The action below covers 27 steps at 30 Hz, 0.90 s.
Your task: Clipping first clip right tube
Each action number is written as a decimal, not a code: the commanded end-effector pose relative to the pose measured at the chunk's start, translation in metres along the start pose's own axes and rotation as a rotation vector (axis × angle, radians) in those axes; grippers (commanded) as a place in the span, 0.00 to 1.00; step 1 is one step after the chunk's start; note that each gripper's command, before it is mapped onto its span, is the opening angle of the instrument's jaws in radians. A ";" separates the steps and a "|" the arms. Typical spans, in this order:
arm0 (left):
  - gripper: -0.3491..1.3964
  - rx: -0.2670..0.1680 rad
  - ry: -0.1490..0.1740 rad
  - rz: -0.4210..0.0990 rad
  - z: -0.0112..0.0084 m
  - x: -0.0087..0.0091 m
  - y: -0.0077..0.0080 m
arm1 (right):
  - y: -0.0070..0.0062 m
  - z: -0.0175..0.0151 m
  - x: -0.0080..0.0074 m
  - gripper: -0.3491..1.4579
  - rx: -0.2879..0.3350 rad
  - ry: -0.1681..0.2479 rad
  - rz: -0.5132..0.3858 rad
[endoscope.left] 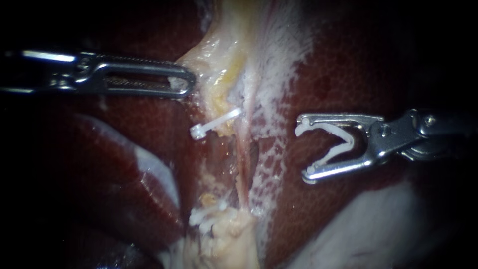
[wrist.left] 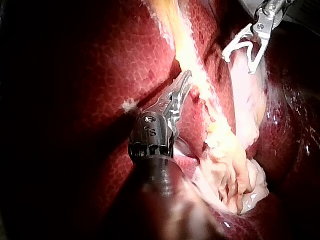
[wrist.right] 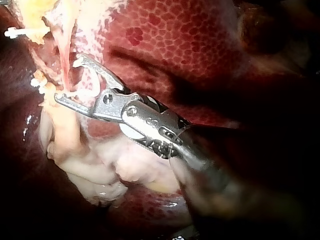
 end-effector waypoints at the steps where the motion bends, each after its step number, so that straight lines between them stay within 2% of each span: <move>1: 0.00 -0.001 0.000 0.000 0.0000 0.0000 0.0000 | 0.0000 0.0000 0.0000 0.52 0.000 0.000 0.000; 12: 0.00 0.001 0.000 -0.001 -0.0004 -0.0003 -0.0003 | -0.0002 0.0002 -0.0004 0.52 0.000 -0.001 -0.003; 15: 0.00 0.004 0.002 -0.005 -0.0011 -0.0011 -0.0008 | -0.0005 0.0007 -0.0010 0.52 -0.002 -0.002 -0.014; 19: 0.00 0.008 0.007 -0.013 -0.0023 -0.0024 -0.0014 | -0.0011 0.0018 -0.0021 0.52 0.003 -0.002 0.019; 27: 0.00 0.017 -0.010 -0.027 -0.0044 -0.0048 -0.0027 | -0.0023 0.0052 -0.0049 0.52 0.061 -0.010 0.079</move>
